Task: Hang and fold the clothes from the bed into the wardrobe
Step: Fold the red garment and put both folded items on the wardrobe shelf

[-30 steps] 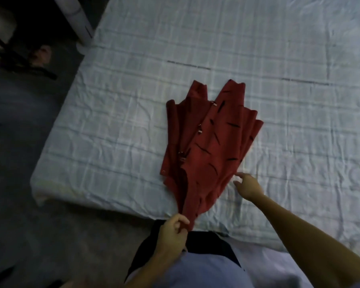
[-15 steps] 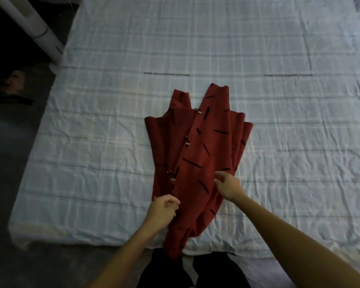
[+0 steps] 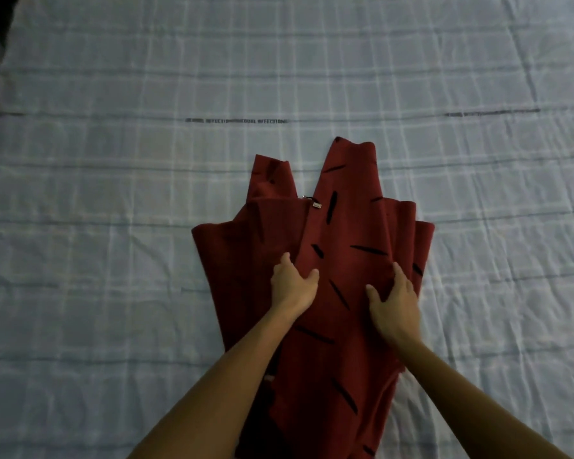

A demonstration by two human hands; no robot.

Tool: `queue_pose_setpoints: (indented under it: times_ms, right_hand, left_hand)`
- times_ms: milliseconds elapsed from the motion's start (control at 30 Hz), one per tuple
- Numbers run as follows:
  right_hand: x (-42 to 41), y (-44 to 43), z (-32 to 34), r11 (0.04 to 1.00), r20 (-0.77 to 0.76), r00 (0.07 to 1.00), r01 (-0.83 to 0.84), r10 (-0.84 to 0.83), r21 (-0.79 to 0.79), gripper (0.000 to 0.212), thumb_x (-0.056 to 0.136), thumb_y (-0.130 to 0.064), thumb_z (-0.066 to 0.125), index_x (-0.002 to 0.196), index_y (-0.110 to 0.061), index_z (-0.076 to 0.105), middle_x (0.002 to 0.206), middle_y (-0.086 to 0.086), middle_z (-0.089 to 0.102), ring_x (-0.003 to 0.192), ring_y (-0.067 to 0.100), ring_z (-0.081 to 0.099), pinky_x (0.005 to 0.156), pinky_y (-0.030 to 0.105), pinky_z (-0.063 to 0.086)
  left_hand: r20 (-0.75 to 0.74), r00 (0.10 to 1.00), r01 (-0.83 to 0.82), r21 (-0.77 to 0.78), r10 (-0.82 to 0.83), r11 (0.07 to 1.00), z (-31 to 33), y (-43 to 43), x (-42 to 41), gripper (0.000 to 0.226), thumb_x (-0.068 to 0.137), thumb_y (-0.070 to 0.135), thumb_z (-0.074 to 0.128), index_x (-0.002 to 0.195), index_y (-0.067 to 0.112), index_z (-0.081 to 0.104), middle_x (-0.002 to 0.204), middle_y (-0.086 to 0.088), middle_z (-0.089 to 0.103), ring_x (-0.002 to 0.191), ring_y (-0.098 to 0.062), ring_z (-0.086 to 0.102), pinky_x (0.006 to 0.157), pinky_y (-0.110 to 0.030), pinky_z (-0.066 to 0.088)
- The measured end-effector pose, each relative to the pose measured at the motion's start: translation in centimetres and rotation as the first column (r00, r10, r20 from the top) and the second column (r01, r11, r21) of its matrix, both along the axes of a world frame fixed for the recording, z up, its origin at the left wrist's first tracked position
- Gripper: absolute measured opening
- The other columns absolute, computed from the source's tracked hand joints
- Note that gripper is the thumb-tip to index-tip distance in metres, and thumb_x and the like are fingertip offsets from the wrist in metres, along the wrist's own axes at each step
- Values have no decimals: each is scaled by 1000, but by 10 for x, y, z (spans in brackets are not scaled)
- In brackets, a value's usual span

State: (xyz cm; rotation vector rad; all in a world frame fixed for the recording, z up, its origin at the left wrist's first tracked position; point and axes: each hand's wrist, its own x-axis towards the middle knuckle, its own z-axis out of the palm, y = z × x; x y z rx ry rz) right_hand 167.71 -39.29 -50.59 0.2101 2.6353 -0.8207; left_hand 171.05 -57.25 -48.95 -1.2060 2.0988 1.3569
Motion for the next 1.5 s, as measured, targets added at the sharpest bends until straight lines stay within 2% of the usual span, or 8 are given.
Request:
queue_pose_setpoints:
  times_ms: [133, 333, 533, 700, 867, 1133, 1300, 1500]
  right_hand:
    - [-22, -8, -10, 998, 55, 996, 66, -65, -12, 60, 91, -36, 57, 143, -16, 35, 136, 12, 51, 123, 31, 48, 103, 43, 39]
    - [-8, -42, 6, 978, -129, 988, -105, 83, -178, 33, 95, -22, 53, 127, -12, 57, 125, 5, 61, 117, 21, 54, 98, 21, 34]
    - [13, -75, 0, 938, -45, 943, -331, 328, -105, 25, 93, -29, 55, 114, -19, 64, 107, 0, 67, 104, 21, 58, 93, 34, 43]
    - [4, -71, -3, 987, -163, 973, -161, 163, 26, 38, 90, -28, 59, 126, -14, 56, 122, 12, 53, 114, 29, 47, 97, 41, 37]
    - [-24, -73, -7, 996, 59, 997, -52, 56, -75, 67, 90, -43, 57, 145, -15, 31, 142, 11, 36, 129, 29, 36, 106, 40, 33]
    - [-38, -92, -4, 977, 98, 985, -127, 145, -169, 31, 92, -32, 57, 121, -19, 58, 102, -6, 63, 95, 16, 60, 78, 26, 43]
    - [-26, -90, 0, 972, -85, 996, -13, -7, -236, 15, 94, -28, 50, 105, -22, 58, 99, -1, 65, 92, 20, 60, 82, 37, 48]
    - [-21, -100, 2, 998, -21, 1000, -7, 6, -66, 15, 91, -28, 51, 103, -21, 57, 98, 2, 65, 90, 24, 60, 72, 33, 42]
  left_hand:
    - [-27, 999, -23, 98, 26, 995, -20, -3, -18, 54, 91, 30, 60, 135, 11, 35, 126, -10, 57, 112, -26, 57, 91, -28, 42]
    - [-501, 852, -252, -138, 152, 958, 17, -27, 31, 18, 99, 24, 46, 96, 16, 61, 75, 13, 63, 69, 4, 60, 62, -8, 42]
    - [-206, 890, -451, -260, 408, 854, -21, -47, 113, 27, 99, 24, 44, 108, 5, 61, 96, -13, 67, 88, -30, 63, 80, -39, 49]
    - [-25, 911, -405, -246, 412, 881, -29, -56, 129, 18, 94, 18, 48, 90, 8, 62, 81, -8, 65, 78, -29, 62, 77, -41, 51]
    - [-97, 953, -302, -240, 286, 923, -24, -85, 88, 32, 82, 41, 57, 96, 13, 63, 88, -1, 65, 82, -22, 62, 75, -33, 48]
    - [144, 979, -177, 257, 143, 950, -2, -129, -1, 28, 87, 36, 63, 93, 9, 68, 90, -8, 70, 75, -19, 66, 67, -27, 51]
    - [-504, 814, -440, -206, 290, 874, 10, -133, 29, 18, 95, 24, 55, 80, 14, 59, 68, 7, 56, 62, -8, 51, 61, -26, 42]
    - [-231, 781, -625, -304, 581, 719, -13, -111, 56, 15, 98, 23, 47, 94, 9, 48, 79, 2, 53, 76, -20, 53, 69, -29, 37]
